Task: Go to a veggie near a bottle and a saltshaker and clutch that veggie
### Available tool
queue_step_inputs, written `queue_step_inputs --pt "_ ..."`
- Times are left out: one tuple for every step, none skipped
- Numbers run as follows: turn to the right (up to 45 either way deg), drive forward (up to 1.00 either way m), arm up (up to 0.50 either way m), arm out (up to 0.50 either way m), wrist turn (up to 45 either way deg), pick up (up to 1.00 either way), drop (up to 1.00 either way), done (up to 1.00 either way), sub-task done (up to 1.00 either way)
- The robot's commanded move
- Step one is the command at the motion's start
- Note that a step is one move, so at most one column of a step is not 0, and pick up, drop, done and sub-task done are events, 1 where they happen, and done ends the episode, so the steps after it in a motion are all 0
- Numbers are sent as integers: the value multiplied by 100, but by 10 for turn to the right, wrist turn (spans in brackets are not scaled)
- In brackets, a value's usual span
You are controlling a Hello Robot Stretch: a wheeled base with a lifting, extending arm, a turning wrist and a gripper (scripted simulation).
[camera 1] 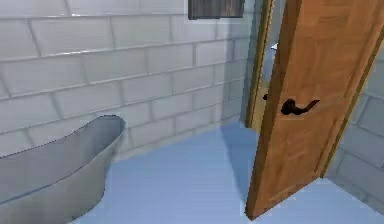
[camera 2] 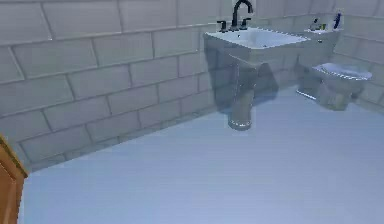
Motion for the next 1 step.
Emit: queue_step_inputs --pt "-450 0 0 0 0 0 0 0 0"
